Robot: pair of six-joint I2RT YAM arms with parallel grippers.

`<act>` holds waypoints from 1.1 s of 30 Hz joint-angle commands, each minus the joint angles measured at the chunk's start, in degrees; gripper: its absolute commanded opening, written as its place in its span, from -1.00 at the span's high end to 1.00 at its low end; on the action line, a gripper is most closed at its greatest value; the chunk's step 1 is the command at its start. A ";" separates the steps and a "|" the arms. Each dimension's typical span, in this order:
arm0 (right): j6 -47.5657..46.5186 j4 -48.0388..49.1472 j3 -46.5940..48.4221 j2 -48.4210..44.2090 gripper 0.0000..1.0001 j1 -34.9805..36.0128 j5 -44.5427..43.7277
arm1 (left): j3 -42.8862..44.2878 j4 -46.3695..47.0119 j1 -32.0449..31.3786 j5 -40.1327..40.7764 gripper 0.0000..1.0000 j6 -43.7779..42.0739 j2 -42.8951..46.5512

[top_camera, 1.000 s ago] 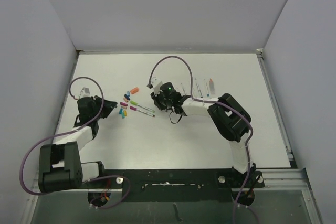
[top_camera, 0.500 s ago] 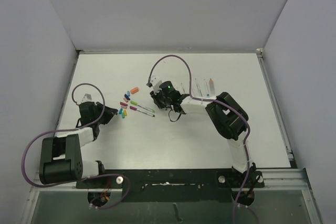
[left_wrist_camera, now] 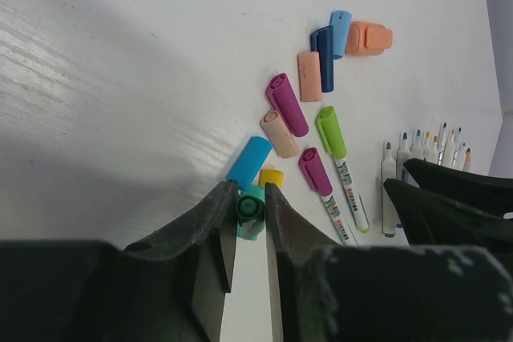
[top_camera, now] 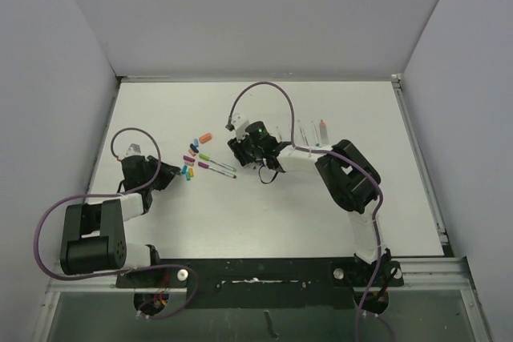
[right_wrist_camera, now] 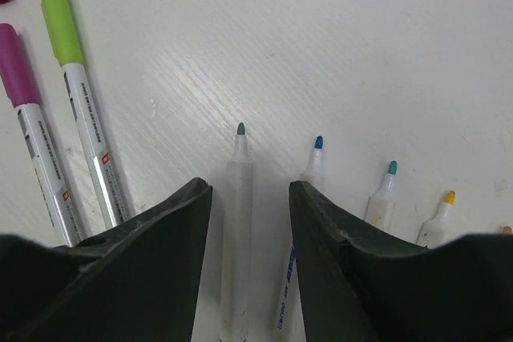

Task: Open the pen caps

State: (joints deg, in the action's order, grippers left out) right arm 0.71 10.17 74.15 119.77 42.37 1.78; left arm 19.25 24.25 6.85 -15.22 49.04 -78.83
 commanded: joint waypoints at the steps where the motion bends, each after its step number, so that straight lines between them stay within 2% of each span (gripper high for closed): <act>1: -1.46 1.49 2.56 -4.53 0.10 0.52 1.15 | 0.27 4.39 0.44 -0.69 0.61 -0.69 -0.80; 11: -2.77 0.31 3.92 -4.64 0.09 2.75 2.45 | 0.35 4.05 1.21 -1.38 0.49 -0.69 0.07; 18: -3.25 -0.67 5.70 -3.04 0.09 4.10 3.05 | 1.01 1.52 1.89 -2.08 0.23 -0.61 3.99; 33: -3.50 -1.60 7.89 -0.13 0.10 5.26 3.79 | 2.38 -10.32 3.34 -1.68 -0.35 -0.53 22.20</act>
State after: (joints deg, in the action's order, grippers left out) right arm -1.98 7.57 79.22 119.26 46.98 4.82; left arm 19.31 16.49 9.61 -16.67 48.88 -60.45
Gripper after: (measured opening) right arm 0.456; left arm 0.636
